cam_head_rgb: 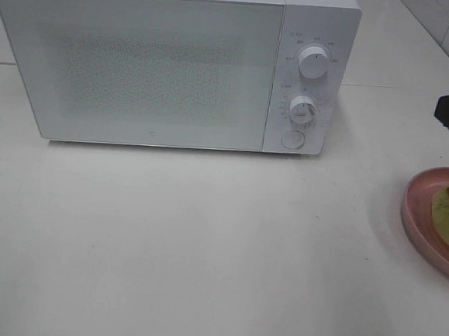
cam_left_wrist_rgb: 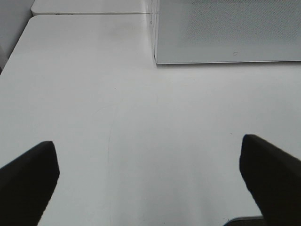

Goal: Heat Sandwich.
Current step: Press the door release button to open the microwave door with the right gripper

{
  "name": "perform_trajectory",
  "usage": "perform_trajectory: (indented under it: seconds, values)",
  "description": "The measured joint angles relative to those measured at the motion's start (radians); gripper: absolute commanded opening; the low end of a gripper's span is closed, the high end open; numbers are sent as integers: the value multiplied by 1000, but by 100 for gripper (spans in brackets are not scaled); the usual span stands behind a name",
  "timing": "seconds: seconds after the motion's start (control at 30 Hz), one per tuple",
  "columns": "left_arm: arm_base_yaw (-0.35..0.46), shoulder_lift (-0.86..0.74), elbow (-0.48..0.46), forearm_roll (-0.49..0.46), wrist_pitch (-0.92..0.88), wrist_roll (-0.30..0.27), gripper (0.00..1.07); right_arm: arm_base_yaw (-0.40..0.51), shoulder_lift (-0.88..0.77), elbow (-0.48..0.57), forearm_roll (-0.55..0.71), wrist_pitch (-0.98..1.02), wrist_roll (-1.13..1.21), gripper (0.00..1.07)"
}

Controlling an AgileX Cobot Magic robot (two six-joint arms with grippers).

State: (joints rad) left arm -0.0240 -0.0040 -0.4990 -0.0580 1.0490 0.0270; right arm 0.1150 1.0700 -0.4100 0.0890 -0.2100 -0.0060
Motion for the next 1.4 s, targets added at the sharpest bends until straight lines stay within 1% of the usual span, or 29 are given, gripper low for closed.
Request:
perform_trajectory:
  seconds: [0.07, 0.1, 0.13, 0.23, 0.27, 0.3, 0.4, 0.43, 0.47, 0.6, 0.63, 0.67, 0.77, 0.8, 1.03, 1.13, 1.3, 1.4]
  values:
    - [0, 0, 0, 0, 0, 0, 104, 40, 27, 24, 79, -82, -63, 76]
    - [0, 0, 0, 0, 0, 0, 104, 40, 27, 24, 79, -82, -63, 76]
    - [0, 0, 0, 0, 0, 0, 104, 81, 56, 39, 165, -168, -130, 76]
    - [0, 0, 0, 0, 0, 0, 104, 153, 107, 48, 282, -273, -233, 76]
    - [0, 0, 0, 0, 0, 0, 104, 204, 141, 50, 350, -330, -294, 76]
    - [0, 0, 0, 0, 0, 0, 104, 204, 141, 50, 350, -330, -294, 76]
    - [0, 0, 0, 0, 0, 0, 104, 269, 201, 50, 435, -427, -349, 76]
    - [0, 0, 0, 0, 0, 0, 104, 304, 244, 50, 464, -483, -363, 76]
    - [0, 0, 0, 0, 0, 0, 104, 304, 244, 50, 464, -483, -363, 76]
    - [0, 0, 0, 0, 0, 0, 104, 368, 324, 49, 504, -586, -365, 76]
    - [0, 0, 0, 0, 0, 0, 104, 368, 324, 49, 504, -586, -365, 76]
    - [0, 0, 0, 0, 0, 0, 104, 398, 369, 49, 521, -630, -364, 76]
    - [0, 0, 0, 0, 0, 0, 104, 436, 429, 48, 543, -686, -358, 77]
    - [0, 0, 0, 0, 0, 0, 104, 461, 470, 48, 550, -725, -346, 77]
    - [0, 0, 0, 0, 0, 0, 104, 517, 558, 46, 557, -756, -303, 77]
    - [0, 0, 0, 0, 0, 0, 104, 560, 596, 46, 557, -783, -249, 77]
    - [0, 0, 0, 0, 0, 0, 104, 588, 636, 45, 557, -809, -221, 76]
    - [0, 0, 0, 0, 0, 0, 104, 588, 642, 44, 556, -809, -202, 76]
